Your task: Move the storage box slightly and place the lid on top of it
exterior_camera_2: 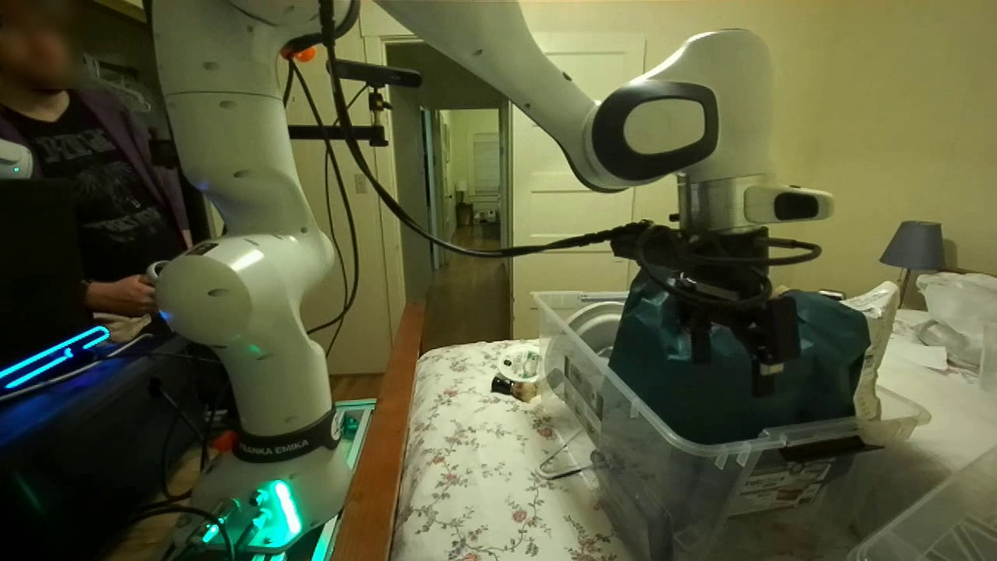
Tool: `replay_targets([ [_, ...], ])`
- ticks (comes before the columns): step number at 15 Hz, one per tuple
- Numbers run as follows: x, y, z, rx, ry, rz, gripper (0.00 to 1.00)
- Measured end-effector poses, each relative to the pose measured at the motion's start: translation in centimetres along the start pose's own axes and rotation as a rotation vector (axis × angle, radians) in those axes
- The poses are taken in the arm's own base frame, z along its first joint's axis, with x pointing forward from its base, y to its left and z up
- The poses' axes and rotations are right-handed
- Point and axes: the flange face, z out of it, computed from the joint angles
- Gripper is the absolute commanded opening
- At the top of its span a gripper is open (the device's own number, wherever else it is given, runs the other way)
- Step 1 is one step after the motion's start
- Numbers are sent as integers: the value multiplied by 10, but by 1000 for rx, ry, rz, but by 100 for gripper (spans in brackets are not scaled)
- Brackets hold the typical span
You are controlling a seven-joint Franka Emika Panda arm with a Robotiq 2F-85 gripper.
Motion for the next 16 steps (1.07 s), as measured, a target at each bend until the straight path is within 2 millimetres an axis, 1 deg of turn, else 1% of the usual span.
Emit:
replay_targets([
  [3, 14, 17, 21, 1, -23, -10, 100],
  [6, 19, 35, 42, 20, -49, -38, 99],
  [7, 19, 41, 48, 39, -56, -51, 92],
  [8, 19, 46, 55, 65, -64, -63, 78],
  [10, 17, 54, 66, 128, -87, -91, 62],
  [11, 16, 57, 71, 156, -105, -104, 55],
  [12, 15, 59, 75, 177, -123, -115, 50],
  [15, 15, 62, 86, 212, -170, -136, 26],
  [16, 17, 61, 89, 221, -178, -138, 19],
])
